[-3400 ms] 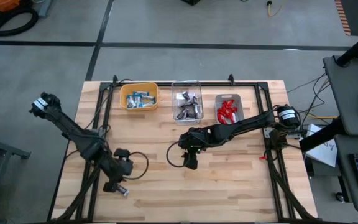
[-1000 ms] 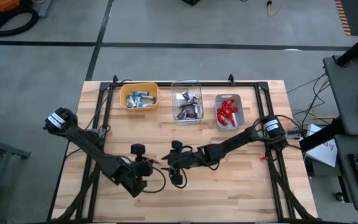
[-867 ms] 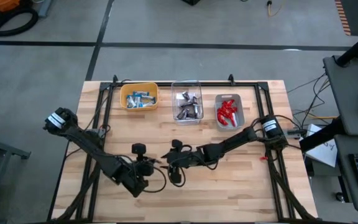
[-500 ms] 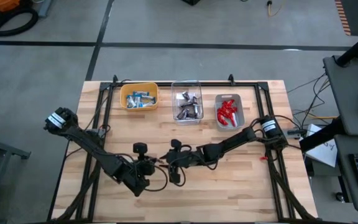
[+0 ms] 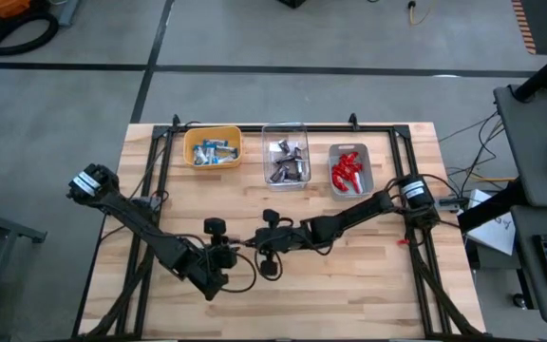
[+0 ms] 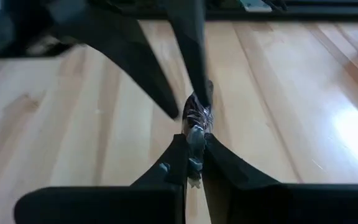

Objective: Sort candy
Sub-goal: Put the brown chocolate into the transparent bin

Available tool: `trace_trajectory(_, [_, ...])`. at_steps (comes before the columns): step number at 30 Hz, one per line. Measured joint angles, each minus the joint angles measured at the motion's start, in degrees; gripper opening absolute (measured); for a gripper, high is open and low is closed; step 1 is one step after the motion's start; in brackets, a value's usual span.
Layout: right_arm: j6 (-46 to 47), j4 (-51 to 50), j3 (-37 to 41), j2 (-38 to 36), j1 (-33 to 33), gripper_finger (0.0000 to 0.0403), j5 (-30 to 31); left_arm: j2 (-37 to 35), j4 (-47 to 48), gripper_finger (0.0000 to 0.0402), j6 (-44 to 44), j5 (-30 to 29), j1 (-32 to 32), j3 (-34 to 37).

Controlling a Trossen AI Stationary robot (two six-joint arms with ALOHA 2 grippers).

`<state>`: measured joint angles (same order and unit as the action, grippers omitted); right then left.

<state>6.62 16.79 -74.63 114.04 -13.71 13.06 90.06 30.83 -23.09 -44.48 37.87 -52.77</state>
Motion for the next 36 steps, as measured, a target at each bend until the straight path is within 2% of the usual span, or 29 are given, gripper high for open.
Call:
trace_trajectory(6, [-0.09,-11.08,0.00,-5.08,1.67,0.0020,0.27,-0.60,3.26,0.0119,0.63,-0.14,0.00,0.00])
trace_trajectory(9, [-0.80,-18.50,0.00,-9.52,2.91,0.0020,2.37,-1.58,5.88,0.0136,0.67,-0.25,0.00,0.00])
trace_trajectory(14, [-1.60,-27.97,0.00,-18.13,6.98,0.0021,6.41,-4.73,6.55,0.0140,4.00,-5.58,0.00,0.00])
trace_trajectory(19, [1.73,-34.16,-0.02,-24.04,14.45,0.0022,6.53,-10.07,3.87,0.0126,10.68,-7.08,0.00,1.16])
trace_trajectory(24, [1.84,-37.98,0.01,-24.83,23.93,0.0022,4.60,-18.13,-7.01,0.0107,19.95,-6.17,0.00,7.03])
trace_trajectory(28, [1.24,-37.53,0.04,-22.84,30.26,0.0022,0.16,-24.99,-19.10,0.0094,25.53,-0.98,-0.15,13.38])
trace_trajectory(33, [0.82,-35.13,0.07,-19.81,33.92,0.0022,0.00,-32.15,-32.37,0.0083,31.89,7.21,-0.12,19.44])
trace_trajectory(36, [-0.13,-32.02,0.07,-18.03,34.40,0.0027,-0.05,-36.16,-34.66,0.0080,34.75,7.75,-0.11,21.76])
